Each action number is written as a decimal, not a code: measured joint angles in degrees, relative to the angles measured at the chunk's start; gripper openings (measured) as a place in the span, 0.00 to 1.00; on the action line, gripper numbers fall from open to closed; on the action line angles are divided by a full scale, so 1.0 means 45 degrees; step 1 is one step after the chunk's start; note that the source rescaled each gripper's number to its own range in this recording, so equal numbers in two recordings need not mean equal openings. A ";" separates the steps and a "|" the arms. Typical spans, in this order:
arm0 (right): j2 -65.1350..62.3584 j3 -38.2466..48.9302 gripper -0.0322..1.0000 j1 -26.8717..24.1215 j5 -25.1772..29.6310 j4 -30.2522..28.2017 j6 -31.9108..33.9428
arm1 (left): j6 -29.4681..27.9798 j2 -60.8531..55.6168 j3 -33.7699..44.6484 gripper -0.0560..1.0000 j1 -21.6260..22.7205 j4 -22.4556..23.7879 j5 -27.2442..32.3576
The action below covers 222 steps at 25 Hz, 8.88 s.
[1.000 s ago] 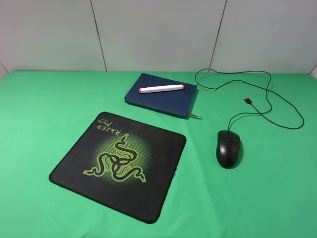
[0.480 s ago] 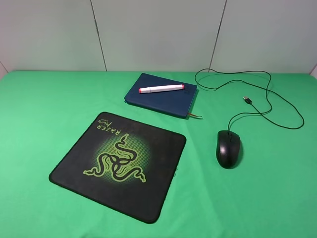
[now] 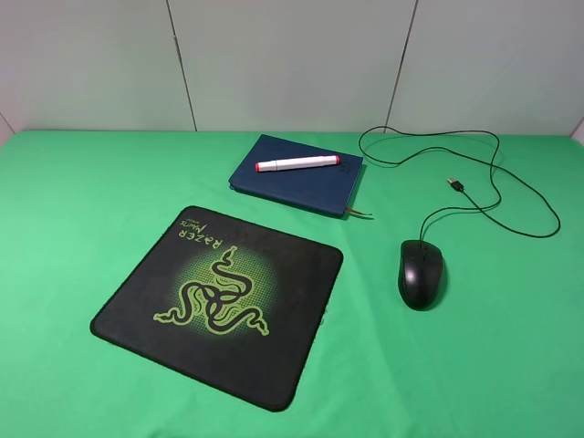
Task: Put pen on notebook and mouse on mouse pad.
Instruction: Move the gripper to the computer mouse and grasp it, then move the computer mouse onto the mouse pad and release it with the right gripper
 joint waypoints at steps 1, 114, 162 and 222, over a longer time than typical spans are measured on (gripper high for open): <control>0.0000 0.0000 1.00 0.0000 0.0000 0.0000 0.0000 | 0.0000 0.0000 0.0000 1.00 0.0000 0.0010 0.0000; 2.3720 -0.6728 1.00 0.5035 -0.2625 0.0000 0.2948 | 0.0000 0.0000 0.0000 1.00 0.0000 0.0012 0.0000; 2.3184 -0.6728 0.04 0.5035 -0.2463 0.0732 0.2806 | 0.0000 0.0000 0.0000 1.00 0.0000 0.0001 0.0000; 2.6385 -1.3482 0.04 1.3517 -0.0789 0.1214 0.8179 | 0.0000 0.0000 0.0000 1.00 0.0000 0.0001 0.0000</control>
